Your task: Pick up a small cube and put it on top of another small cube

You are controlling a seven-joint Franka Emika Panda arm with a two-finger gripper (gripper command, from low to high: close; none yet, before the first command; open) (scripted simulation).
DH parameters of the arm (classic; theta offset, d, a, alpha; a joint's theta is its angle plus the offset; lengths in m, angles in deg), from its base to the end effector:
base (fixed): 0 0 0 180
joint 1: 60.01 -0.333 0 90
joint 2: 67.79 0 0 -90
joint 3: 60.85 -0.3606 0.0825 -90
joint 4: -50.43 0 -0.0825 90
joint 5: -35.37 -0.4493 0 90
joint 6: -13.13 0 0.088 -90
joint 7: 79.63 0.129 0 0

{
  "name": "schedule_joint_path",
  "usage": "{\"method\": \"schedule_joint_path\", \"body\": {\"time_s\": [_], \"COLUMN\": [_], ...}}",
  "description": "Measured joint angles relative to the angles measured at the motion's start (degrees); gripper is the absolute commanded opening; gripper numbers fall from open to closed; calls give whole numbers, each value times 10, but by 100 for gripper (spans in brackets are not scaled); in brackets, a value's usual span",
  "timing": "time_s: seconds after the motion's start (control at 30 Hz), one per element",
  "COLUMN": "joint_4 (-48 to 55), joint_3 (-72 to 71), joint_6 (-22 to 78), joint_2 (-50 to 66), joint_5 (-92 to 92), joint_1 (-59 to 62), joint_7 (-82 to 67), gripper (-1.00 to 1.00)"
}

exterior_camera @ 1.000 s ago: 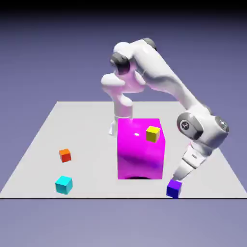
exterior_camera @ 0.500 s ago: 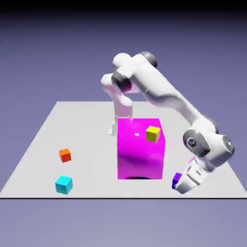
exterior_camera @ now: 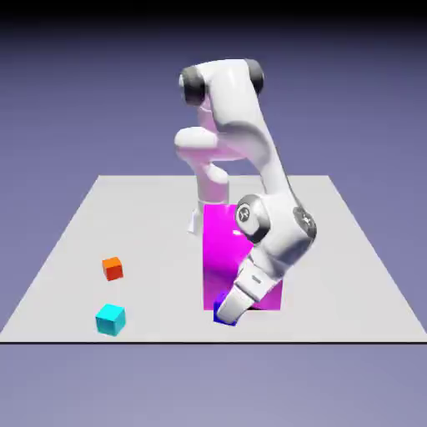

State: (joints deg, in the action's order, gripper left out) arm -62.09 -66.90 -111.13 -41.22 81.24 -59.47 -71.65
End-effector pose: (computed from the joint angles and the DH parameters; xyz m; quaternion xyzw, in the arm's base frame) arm 0.6577 0.0214 0.1969 0.9267 0.2365 -0.0808 0.2805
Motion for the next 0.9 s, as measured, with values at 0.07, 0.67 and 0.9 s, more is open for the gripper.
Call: {"method": "schedule_joint_path", "body": {"time_s": [0.07,0.67,0.9], "joint_4": [-29,-197,-156], "joint_3": [30,234,243], "joint_6": [-50,-406,-431], "joint_2": [-17,-80,-18], "joint_5": [35,323,374], "joint_1": [13,110,115], "joint_7": [-43,-298,-242], "gripper": [-100,-100,100]}}
